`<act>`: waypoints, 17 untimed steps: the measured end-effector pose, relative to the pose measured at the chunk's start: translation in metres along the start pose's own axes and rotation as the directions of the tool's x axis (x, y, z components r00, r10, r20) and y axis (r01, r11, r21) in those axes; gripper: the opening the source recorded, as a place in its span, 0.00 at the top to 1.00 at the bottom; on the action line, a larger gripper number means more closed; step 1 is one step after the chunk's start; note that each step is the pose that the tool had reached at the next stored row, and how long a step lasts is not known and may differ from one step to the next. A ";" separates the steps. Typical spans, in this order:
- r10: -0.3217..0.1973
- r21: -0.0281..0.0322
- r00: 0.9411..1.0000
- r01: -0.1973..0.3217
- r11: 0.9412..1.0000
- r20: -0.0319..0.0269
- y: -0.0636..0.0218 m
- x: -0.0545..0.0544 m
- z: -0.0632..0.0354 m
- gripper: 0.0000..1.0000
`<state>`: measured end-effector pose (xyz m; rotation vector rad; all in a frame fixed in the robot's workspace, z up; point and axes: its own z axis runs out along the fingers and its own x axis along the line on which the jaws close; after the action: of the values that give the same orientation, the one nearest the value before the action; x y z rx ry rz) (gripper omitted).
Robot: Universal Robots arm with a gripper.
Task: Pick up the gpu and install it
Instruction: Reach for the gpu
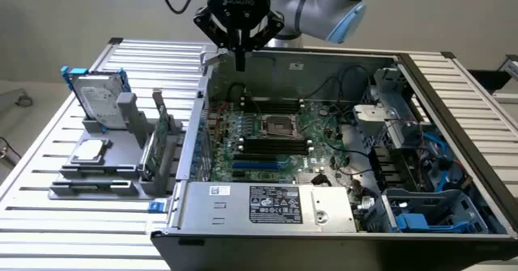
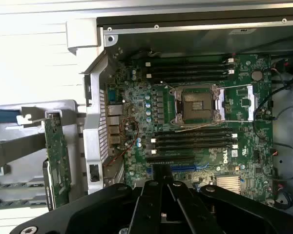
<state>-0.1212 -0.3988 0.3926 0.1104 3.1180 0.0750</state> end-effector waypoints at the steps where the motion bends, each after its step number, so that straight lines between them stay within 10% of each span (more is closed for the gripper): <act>1: 0.000 0.000 1.000 0.000 1.000 0.000 0.0000 0.000 0.0000 0.89; 9: 0.000 0.000 1.000 0.000 1.000 0.000 -0.0003 0.004 -0.0001 0.89; 17: 0.000 0.000 1.000 0.000 1.000 -0.001 -0.0029 0.040 0.0018 0.89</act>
<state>-0.1611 -0.3988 0.3899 0.1100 3.1194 0.0749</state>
